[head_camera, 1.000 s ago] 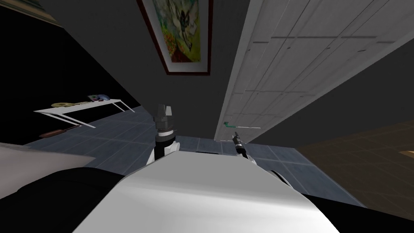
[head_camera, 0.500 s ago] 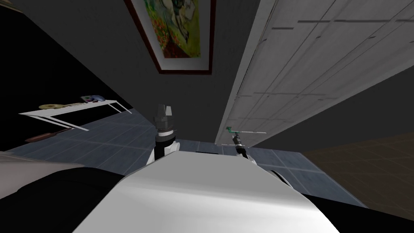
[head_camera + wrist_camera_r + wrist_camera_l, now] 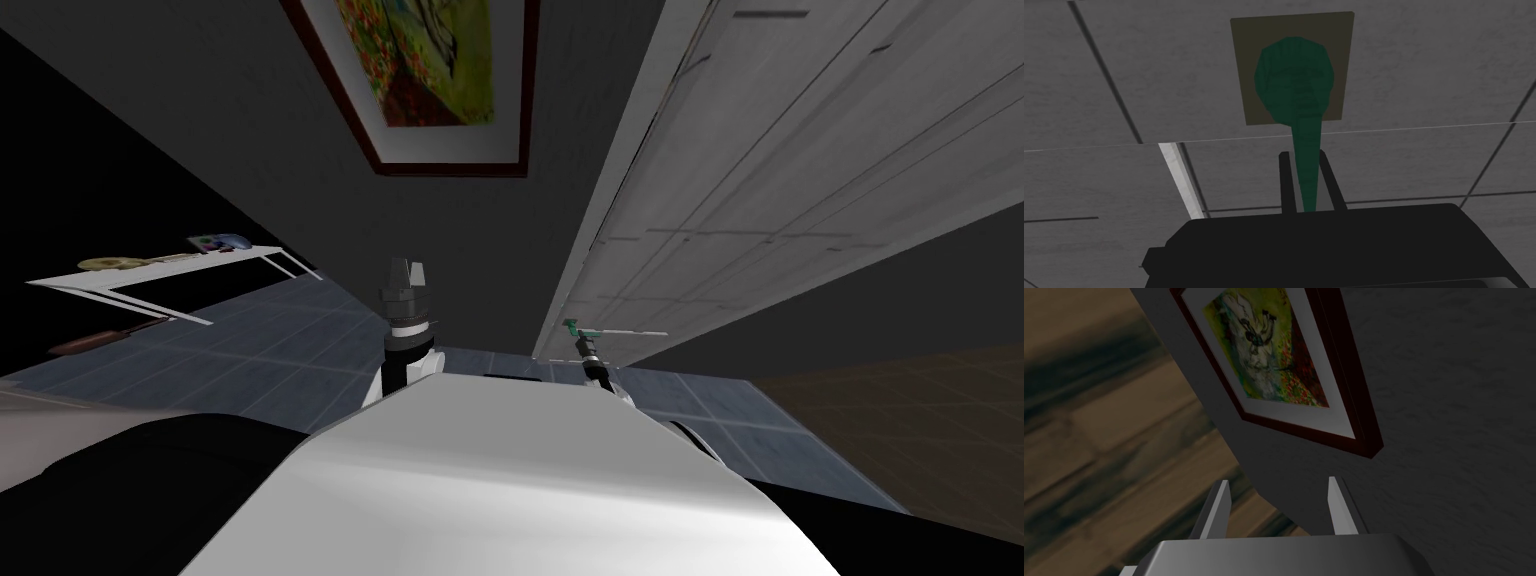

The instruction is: Pull the door open

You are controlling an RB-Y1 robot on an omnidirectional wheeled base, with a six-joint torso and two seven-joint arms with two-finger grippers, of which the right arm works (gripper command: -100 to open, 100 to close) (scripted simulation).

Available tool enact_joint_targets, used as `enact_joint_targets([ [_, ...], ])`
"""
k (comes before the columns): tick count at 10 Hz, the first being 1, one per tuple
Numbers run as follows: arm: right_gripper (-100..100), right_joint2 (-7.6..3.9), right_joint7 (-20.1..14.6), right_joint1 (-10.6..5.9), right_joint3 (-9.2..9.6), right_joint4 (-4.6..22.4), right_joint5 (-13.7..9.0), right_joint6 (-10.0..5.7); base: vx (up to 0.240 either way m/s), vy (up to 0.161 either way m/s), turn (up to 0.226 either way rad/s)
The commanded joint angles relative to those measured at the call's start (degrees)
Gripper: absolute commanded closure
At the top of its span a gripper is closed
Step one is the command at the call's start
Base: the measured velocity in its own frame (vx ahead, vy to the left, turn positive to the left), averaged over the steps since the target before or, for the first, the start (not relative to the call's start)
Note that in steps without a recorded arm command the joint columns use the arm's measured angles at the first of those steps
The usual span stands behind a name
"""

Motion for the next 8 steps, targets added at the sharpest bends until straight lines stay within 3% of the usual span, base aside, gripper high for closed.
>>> enact_joint_targets([
  [1,100,0.04,0.0,0.11,0.02,0.1,0.0,0.03,-0.027,-0.006,0.008],
  [4,100,0.04,0.0,0.11,0.02,0.1,0.0,0.03,-0.008,-0.001,-0.001],
  [8,100,0.06,0.0,0.15,0.07,0.2,0.0,0.14,-0.148,-0.030,0.018],
])
